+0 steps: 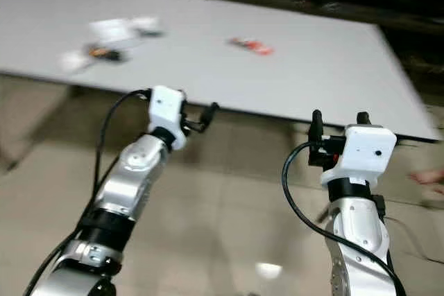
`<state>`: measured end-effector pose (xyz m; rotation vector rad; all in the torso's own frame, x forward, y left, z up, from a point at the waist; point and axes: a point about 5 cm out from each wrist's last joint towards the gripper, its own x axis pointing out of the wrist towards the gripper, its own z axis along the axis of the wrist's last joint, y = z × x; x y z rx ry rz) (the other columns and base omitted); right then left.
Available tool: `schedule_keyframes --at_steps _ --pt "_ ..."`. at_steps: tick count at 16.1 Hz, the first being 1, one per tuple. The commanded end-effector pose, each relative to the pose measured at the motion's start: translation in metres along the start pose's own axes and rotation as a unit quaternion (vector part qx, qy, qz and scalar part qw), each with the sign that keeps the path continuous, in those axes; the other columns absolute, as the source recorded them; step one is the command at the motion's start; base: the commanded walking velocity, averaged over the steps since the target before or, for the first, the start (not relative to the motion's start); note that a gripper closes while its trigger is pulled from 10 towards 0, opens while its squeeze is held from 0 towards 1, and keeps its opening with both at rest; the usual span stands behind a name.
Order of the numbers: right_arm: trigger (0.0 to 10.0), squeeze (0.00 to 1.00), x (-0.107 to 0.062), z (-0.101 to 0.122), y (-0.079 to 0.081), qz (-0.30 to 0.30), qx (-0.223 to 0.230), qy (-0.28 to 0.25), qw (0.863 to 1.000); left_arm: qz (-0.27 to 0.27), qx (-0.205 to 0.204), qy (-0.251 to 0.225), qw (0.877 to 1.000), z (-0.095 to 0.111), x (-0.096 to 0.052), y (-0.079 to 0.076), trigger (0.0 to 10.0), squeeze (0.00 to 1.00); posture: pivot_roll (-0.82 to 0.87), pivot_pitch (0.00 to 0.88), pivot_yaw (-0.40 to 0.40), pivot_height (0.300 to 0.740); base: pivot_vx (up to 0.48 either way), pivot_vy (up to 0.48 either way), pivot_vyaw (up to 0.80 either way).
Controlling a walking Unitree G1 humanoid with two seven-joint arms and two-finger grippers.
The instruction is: Picking trash to rubbish bin
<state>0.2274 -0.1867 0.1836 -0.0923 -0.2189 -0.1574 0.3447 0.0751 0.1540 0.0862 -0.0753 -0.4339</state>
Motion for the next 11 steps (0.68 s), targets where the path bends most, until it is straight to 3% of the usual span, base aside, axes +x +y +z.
schedule_keyframes --at_steps 1,11 --pt "10.0 0.00 0.0011 0.0020 -0.0043 -0.008 -0.005 -0.004 1.000 -0.009 0.005 0.000 1.000 0.0017 0.0014 -0.0048 10.0 0.00 0.14 0.055 -0.085 0.740 0.472 0.000 0.00" --pt "10.0 0.00 0.0036 0.0015 -0.0012 0.011 -0.006 -0.002 1.000 -0.003 0.005 0.003 1.000 0.0023 0.0017 -0.0027 10.0 0.00 0.14 0.061 -0.085 0.740 0.472 0.000 0.00"
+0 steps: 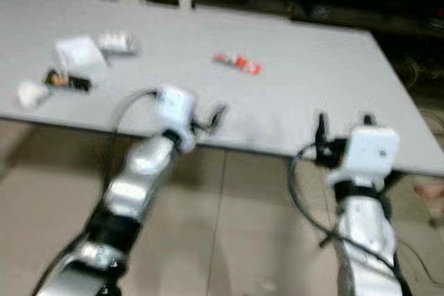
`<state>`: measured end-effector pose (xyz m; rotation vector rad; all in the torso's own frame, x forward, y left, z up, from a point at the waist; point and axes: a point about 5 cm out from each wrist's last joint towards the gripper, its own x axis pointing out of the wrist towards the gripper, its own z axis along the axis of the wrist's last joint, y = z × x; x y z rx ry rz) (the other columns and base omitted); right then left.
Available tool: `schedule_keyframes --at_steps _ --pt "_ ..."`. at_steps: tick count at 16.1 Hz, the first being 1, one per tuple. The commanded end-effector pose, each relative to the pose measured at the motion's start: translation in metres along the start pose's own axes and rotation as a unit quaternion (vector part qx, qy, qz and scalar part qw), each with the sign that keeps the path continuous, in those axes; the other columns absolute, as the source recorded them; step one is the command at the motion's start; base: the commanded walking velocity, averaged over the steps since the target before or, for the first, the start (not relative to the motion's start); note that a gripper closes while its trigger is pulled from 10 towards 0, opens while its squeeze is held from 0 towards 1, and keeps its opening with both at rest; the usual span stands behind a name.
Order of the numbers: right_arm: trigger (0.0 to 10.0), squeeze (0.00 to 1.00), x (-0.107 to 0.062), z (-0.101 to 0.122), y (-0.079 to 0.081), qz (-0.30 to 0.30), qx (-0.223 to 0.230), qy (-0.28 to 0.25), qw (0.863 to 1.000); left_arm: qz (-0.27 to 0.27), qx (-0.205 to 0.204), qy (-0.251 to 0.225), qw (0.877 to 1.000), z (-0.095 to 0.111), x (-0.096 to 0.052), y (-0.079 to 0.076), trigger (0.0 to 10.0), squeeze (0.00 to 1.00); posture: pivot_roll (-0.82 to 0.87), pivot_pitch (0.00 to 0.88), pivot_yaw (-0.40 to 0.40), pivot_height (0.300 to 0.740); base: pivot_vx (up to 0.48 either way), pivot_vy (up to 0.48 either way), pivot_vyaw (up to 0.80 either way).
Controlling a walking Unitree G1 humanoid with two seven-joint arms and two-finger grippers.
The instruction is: Picking trash to rubbish bin
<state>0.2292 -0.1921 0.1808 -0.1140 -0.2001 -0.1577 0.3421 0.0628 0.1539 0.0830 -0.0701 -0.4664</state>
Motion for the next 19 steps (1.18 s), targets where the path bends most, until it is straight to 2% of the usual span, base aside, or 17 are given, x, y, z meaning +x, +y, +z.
schedule_keyframes --at_steps 1,5,14,19 --pt "10.0 0.00 0.0022 0.0054 0.0035 0.011 0.006 -0.011 1.000 0.013 0.008 0.002 1.000 0.0011 -0.0013 0.0093 10.0 0.00 0.14 0.061 -0.085 0.740 0.472 0.000 0.00" --pt "10.0 0.00 0.0014 0.0060 0.0089 0.027 0.010 -0.011 1.000 0.019 0.007 0.006 1.000 0.0005 0.0013 0.0105 10.0 0.00 0.14 0.062 -0.085 0.740 0.426 0.000 0.00" --pt "10.0 0.00 0.0005 0.0073 0.0106 0.032 0.009 -0.012 0.999 0.020 0.003 0.009 1.000 -0.0025 0.0013 0.0112 10.0 0.00 0.13 0.062 -0.085 0.740 0.000 0.000 0.00" --pt "10.0 0.00 0.0013 0.0079 0.0107 0.033 0.008 -0.014 0.999 0.025 0.006 0.014 1.000 -0.0040 0.0014 0.0128 10.0 0.00 0.13 0.059 -0.085 0.740 0.000 -0.409 0.00"
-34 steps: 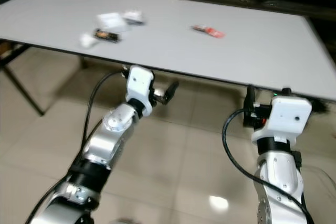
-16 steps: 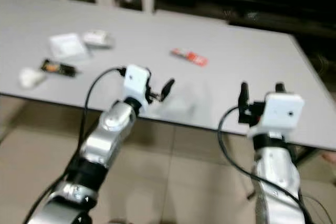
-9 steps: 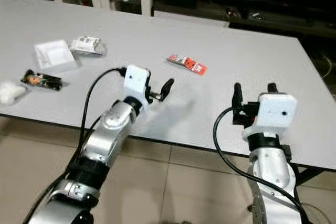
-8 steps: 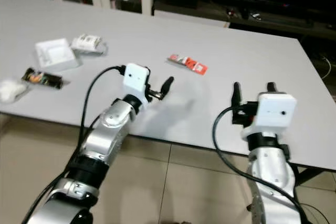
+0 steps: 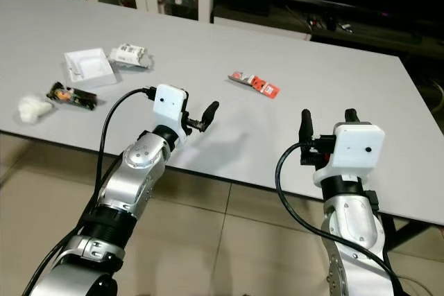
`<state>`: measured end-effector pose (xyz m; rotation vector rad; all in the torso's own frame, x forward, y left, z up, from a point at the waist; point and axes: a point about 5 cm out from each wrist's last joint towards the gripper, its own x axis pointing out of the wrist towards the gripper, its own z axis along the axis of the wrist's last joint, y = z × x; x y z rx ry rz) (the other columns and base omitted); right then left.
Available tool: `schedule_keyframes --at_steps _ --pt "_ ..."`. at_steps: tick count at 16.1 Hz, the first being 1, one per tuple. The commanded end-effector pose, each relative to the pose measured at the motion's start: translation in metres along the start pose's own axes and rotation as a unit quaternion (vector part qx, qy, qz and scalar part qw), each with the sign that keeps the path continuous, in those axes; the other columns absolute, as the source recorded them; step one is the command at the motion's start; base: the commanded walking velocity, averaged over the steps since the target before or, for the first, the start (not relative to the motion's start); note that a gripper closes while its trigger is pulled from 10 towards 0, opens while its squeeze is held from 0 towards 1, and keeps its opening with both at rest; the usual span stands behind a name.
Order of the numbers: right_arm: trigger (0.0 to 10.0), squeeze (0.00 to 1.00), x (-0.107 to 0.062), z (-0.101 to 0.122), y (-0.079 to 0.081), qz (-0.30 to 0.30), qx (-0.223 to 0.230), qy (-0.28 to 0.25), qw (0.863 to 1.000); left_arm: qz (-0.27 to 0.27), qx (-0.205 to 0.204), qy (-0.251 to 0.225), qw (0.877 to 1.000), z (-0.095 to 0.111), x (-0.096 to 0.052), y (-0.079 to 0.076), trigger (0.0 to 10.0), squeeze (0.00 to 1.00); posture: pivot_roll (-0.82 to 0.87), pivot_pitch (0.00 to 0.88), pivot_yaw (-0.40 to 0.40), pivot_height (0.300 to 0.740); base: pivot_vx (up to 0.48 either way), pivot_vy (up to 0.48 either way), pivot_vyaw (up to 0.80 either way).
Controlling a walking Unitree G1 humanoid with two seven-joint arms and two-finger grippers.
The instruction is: Picking trash to rubbish bin
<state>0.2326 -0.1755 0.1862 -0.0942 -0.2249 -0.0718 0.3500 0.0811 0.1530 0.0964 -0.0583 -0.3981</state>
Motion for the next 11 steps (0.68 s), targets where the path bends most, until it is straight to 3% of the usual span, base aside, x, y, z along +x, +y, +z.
schedule_keyframes --at_steps 1,7,11 --pt "10.0 0.00 -0.0010 0.0014 -0.0056 -0.007 -0.008 0.000 1.000 -0.008 0.001 0.006 1.000 -0.0014 0.0022 -0.0069 10.0 0.00 0.13 0.059 -0.085 0.740 0.000 -0.435 0.00" --pt "10.0 0.00 -0.0022 0.0013 -0.0061 -0.009 -0.009 0.002 1.000 -0.003 -0.001 0.012 1.000 -0.0039 0.0018 -0.0062 10.0 0.00 0.13 0.065 -0.090 0.740 0.000 -0.406 0.00" --pt "10.0 0.00 -0.0027 0.0005 -0.0057 -0.010 -0.008 0.005 1.000 0.000 -0.013 0.005 1.000 -0.0025 0.0022 -0.0061 10.0 0.00 0.13 0.066 -0.095 0.740 0.000 0.000 0.00"
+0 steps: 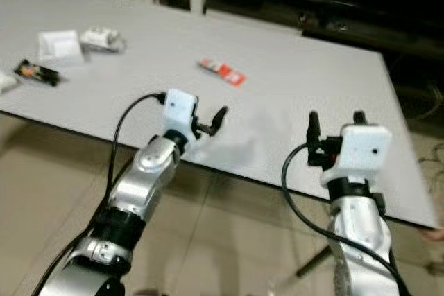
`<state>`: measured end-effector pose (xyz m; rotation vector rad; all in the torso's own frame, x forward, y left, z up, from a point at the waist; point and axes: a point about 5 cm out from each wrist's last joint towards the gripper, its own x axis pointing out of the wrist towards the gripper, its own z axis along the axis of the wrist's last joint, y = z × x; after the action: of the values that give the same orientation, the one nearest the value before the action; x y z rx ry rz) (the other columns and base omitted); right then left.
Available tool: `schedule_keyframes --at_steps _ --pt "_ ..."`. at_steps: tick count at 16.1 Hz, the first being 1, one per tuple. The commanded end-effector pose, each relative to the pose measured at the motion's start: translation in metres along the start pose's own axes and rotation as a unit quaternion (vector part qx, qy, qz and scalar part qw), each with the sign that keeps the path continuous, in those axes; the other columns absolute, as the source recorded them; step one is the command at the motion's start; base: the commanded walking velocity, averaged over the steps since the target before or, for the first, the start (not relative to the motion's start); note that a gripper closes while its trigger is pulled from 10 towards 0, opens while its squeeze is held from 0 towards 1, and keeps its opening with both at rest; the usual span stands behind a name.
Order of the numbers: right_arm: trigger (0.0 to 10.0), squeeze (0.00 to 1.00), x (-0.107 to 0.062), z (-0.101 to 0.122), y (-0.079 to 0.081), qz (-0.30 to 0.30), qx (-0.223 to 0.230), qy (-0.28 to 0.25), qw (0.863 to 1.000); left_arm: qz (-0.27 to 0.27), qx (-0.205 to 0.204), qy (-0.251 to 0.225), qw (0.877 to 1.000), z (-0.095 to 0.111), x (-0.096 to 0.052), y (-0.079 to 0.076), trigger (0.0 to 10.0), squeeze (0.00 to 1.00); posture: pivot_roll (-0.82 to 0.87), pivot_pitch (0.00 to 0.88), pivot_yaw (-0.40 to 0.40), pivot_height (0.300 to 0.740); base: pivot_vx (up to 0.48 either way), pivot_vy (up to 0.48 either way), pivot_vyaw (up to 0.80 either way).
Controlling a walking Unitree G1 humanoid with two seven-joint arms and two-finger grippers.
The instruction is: Picking trash to rubbish bin
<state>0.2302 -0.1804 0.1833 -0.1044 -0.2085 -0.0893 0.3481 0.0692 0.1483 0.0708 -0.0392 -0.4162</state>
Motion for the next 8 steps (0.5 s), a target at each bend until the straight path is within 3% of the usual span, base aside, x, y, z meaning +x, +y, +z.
schedule_keyframes --at_steps 1,4,8 --pt "10.0 0.00 -0.0006 0.0030 0.0002 -0.001 -0.001 -0.003 1.000 0.008 -0.002 -0.005 1.000 0.0030 -0.0004 0.0063 10.0 0.00 0.13 0.066 -0.095 0.740 0.000 0.000 0.00" --pt "10.0 0.00 -0.0008 0.0026 0.0015 0.003 0.001 -0.001 1.000 0.015 -0.009 -0.006 1.000 0.0052 0.0004 0.0076 10.0 0.00 0.13 0.069 -0.101 0.740 0.000 0.000 0.00" --pt "10.0 0.00 -0.0005 0.0026 0.0015 0.004 0.000 -0.001 1.000 0.018 -0.009 -0.004 1.000 0.0043 -0.0002 0.0084 10.0 0.00 0.14 0.072 -0.102 0.740 0.422 0.000 0.00"
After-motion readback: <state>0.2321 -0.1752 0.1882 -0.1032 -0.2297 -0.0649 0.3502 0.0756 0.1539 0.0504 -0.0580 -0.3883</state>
